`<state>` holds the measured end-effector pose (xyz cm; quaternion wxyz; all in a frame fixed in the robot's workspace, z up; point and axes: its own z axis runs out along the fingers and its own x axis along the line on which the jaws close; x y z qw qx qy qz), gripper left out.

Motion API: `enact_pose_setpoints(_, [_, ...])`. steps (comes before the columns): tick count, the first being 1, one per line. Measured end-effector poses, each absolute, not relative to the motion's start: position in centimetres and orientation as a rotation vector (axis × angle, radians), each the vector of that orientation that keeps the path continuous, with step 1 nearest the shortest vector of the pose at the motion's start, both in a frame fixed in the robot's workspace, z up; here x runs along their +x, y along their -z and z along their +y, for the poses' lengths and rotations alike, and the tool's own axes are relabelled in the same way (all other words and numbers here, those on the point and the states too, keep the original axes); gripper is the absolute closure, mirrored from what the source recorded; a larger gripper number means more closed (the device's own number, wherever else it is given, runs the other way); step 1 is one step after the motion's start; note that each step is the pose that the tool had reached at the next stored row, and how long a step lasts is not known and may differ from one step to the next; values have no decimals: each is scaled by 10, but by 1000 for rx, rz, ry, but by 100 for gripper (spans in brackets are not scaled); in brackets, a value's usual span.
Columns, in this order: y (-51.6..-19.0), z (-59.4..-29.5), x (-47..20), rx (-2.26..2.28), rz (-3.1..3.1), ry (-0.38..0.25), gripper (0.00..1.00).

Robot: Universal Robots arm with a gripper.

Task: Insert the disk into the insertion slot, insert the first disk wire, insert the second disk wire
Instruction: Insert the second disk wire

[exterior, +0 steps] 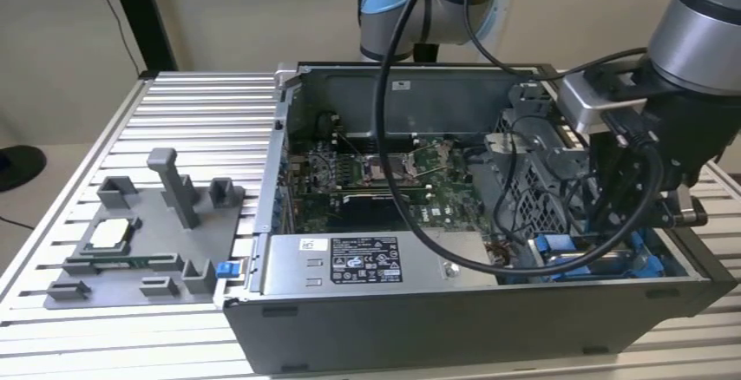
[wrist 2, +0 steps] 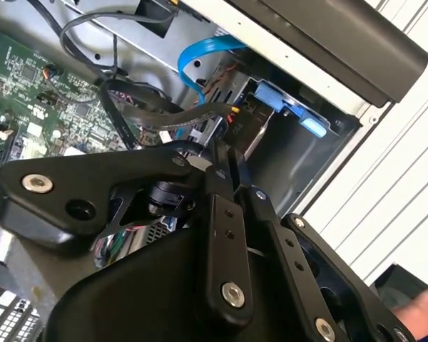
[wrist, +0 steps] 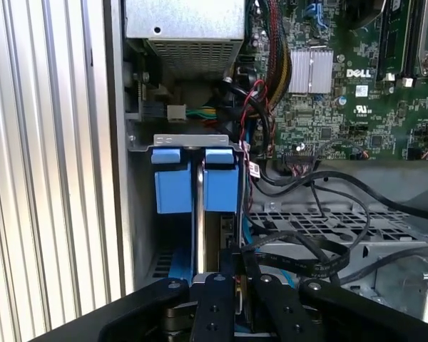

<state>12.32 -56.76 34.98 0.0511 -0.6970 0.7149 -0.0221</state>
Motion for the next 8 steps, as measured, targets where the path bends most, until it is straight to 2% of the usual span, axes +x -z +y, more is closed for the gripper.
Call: enact_pose_setpoints(8, [-347,-568,123,-2121,2176,67,100])
